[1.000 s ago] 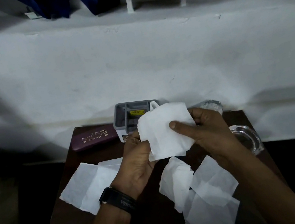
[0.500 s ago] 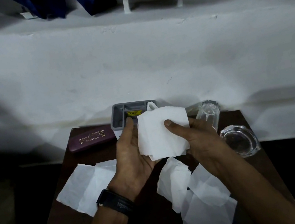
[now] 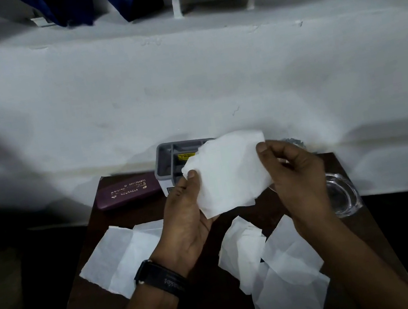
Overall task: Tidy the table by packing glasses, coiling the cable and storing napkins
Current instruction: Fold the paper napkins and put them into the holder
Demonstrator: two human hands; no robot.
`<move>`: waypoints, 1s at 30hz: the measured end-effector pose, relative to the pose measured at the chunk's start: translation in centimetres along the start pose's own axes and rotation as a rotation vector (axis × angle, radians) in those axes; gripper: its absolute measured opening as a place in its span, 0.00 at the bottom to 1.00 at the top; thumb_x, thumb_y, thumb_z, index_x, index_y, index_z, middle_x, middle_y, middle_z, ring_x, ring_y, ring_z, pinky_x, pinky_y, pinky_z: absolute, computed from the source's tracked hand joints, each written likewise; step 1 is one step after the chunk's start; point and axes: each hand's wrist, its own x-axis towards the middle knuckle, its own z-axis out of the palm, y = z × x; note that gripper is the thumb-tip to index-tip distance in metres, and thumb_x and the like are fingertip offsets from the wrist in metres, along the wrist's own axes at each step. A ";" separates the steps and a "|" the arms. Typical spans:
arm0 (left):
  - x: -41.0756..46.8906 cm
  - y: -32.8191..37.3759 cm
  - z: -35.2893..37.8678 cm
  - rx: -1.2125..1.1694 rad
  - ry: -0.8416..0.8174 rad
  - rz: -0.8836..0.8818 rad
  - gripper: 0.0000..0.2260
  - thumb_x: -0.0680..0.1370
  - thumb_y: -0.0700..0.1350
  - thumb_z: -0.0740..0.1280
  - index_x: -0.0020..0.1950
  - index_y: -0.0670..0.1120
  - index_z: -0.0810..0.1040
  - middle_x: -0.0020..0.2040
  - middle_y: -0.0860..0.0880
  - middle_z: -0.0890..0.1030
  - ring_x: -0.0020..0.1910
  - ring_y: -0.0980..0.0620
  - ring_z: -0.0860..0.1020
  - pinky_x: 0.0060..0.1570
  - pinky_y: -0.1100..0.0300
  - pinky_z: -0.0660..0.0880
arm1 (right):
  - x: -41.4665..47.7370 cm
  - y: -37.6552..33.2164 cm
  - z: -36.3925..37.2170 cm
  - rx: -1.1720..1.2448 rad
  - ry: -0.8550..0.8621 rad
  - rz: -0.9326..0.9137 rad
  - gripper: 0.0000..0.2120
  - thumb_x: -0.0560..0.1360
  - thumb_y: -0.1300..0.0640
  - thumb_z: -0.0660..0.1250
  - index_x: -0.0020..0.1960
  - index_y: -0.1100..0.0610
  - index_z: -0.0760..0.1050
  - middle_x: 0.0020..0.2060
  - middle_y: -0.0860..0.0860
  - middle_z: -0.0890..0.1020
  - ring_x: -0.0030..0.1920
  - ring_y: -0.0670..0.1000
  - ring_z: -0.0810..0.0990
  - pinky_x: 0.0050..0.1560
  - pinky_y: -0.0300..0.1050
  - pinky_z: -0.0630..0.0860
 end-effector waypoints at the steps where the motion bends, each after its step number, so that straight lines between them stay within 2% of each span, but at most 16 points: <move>1: 0.0 0.1 0.0 0.000 -0.003 -0.006 0.13 0.84 0.47 0.62 0.62 0.43 0.81 0.58 0.43 0.86 0.53 0.48 0.86 0.45 0.53 0.85 | 0.2 0.0 -0.2 0.015 0.003 -0.028 0.04 0.77 0.53 0.74 0.46 0.45 0.87 0.43 0.40 0.88 0.45 0.37 0.85 0.46 0.35 0.80; 3: -0.2 0.2 0.1 -0.015 -0.020 -0.035 0.16 0.83 0.51 0.64 0.65 0.43 0.80 0.59 0.43 0.86 0.55 0.48 0.86 0.43 0.52 0.84 | 0.2 0.1 -0.4 0.060 -0.027 -0.023 0.04 0.77 0.54 0.74 0.47 0.46 0.87 0.44 0.41 0.88 0.46 0.38 0.86 0.46 0.33 0.81; 6: -0.4 0.4 0.5 -0.034 -0.084 -0.062 0.22 0.80 0.55 0.66 0.69 0.43 0.79 0.64 0.42 0.84 0.62 0.45 0.83 0.48 0.50 0.84 | 0.0 0.4 0.1 0.022 -0.091 -0.006 0.06 0.77 0.57 0.74 0.46 0.46 0.86 0.42 0.40 0.88 0.44 0.37 0.85 0.45 0.30 0.79; 8: -0.4 0.3 0.6 -0.003 -0.094 -0.047 0.22 0.79 0.52 0.68 0.69 0.42 0.79 0.64 0.41 0.83 0.62 0.44 0.83 0.50 0.50 0.84 | -0.2 0.5 0.3 -0.018 -0.152 0.008 0.07 0.77 0.57 0.74 0.46 0.46 0.86 0.42 0.40 0.88 0.43 0.37 0.85 0.44 0.30 0.79; 10: -0.4 0.1 0.6 0.037 -0.076 -0.022 0.18 0.78 0.47 0.69 0.67 0.41 0.80 0.62 0.41 0.84 0.58 0.44 0.85 0.46 0.52 0.84 | -0.2 0.4 0.3 -0.052 -0.169 0.005 0.07 0.77 0.57 0.74 0.46 0.46 0.86 0.42 0.41 0.89 0.44 0.39 0.86 0.45 0.32 0.80; 13: -0.3 0.0 0.3 0.049 -0.063 -0.009 0.15 0.81 0.42 0.66 0.67 0.40 0.79 0.61 0.40 0.85 0.56 0.45 0.86 0.44 0.53 0.84 | -0.1 0.3 0.1 -0.085 -0.140 -0.014 0.09 0.78 0.55 0.73 0.44 0.41 0.85 0.43 0.37 0.88 0.46 0.35 0.85 0.45 0.28 0.78; 17: -0.1 -0.1 0.2 0.019 -0.028 -0.004 0.14 0.83 0.41 0.64 0.67 0.40 0.78 0.62 0.41 0.84 0.59 0.45 0.85 0.48 0.52 0.85 | 0.1 0.2 -0.2 -0.160 -0.048 -0.036 0.13 0.79 0.52 0.72 0.40 0.36 0.84 0.42 0.32 0.86 0.48 0.32 0.84 0.50 0.31 0.76; 20: 0.1 0.2 -0.1 -0.058 -0.054 -0.040 0.15 0.82 0.37 0.62 0.69 0.41 0.77 0.64 0.40 0.83 0.63 0.42 0.82 0.49 0.50 0.85 | 0.1 -0.1 -0.3 -0.117 0.007 -0.066 0.11 0.79 0.53 0.72 0.41 0.38 0.84 0.42 0.34 0.87 0.46 0.33 0.84 0.46 0.27 0.76; 22: 0.0 0.3 -0.1 -0.082 -0.091 -0.064 0.19 0.79 0.33 0.60 0.68 0.41 0.77 0.64 0.41 0.83 0.61 0.42 0.83 0.48 0.49 0.84 | 0.1 -0.3 -0.3 -0.065 -0.003 -0.048 0.12 0.79 0.55 0.72 0.40 0.39 0.85 0.41 0.36 0.87 0.45 0.34 0.84 0.45 0.26 0.76; 24: -0.2 0.4 0.0 -0.065 -0.123 -0.062 0.20 0.76 0.30 0.60 0.67 0.40 0.79 0.63 0.40 0.83 0.59 0.42 0.84 0.49 0.48 0.84 | 0.0 -0.2 -0.1 -0.048 -0.034 0.004 0.13 0.78 0.55 0.73 0.38 0.39 0.85 0.41 0.37 0.88 0.45 0.35 0.85 0.44 0.27 0.77; 27: -0.2 0.2 0.3 -0.020 -0.106 -0.020 0.17 0.78 0.31 0.63 0.66 0.40 0.79 0.62 0.40 0.84 0.59 0.43 0.84 0.56 0.48 0.82 | -0.2 -0.2 0.1 -0.042 -0.063 0.056 0.09 0.78 0.54 0.73 0.41 0.43 0.85 0.42 0.39 0.88 0.46 0.37 0.85 0.48 0.33 0.78; 30: -0.1 0.0 0.3 -0.019 -0.078 -0.011 0.16 0.79 0.30 0.60 0.62 0.40 0.81 0.60 0.41 0.85 0.56 0.44 0.85 0.56 0.48 0.81 | -0.2 -0.7 0.1 0.019 -0.080 0.102 0.06 0.77 0.54 0.74 0.43 0.44 0.86 0.43 0.40 0.88 0.47 0.38 0.86 0.48 0.33 0.80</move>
